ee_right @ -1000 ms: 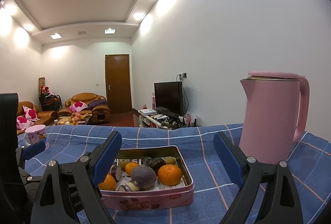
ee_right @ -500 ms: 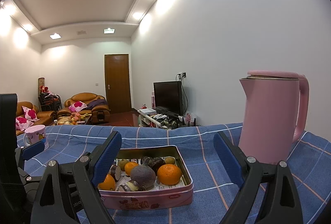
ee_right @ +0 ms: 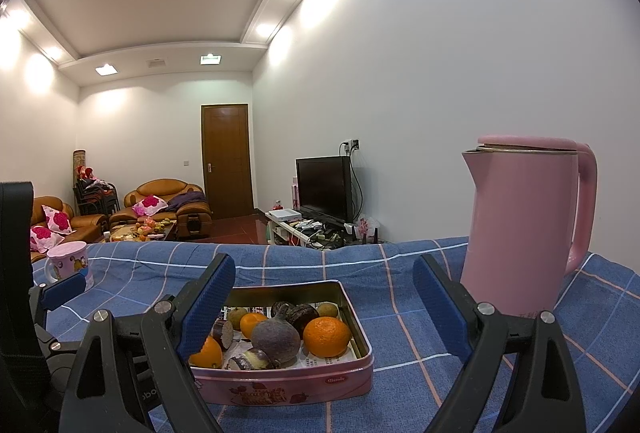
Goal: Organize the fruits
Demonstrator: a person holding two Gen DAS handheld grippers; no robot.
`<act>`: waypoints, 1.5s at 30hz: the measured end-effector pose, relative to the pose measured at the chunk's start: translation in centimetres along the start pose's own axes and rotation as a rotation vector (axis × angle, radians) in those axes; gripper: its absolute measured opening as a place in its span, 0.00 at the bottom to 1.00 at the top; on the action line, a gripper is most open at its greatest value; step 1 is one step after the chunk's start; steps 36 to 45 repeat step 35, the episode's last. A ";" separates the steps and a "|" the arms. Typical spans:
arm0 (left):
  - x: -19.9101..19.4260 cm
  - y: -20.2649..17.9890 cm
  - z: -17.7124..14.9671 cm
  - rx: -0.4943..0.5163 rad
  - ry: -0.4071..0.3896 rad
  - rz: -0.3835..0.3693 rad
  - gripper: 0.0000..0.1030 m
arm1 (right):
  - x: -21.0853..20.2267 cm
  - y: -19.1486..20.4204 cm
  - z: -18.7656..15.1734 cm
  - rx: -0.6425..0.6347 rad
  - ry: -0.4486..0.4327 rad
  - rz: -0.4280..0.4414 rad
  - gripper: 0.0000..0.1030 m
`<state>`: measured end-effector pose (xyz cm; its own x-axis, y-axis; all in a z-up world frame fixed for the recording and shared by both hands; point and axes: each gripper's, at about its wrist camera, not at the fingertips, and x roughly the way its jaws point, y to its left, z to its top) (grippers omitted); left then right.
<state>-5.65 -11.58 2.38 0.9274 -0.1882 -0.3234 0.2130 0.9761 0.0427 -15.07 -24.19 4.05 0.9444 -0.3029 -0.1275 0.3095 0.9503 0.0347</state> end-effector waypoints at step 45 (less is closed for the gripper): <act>-0.2 -0.3 0.2 0.026 -0.005 -0.012 1.00 | -0.1 0.0 0.0 0.015 0.013 -0.022 0.89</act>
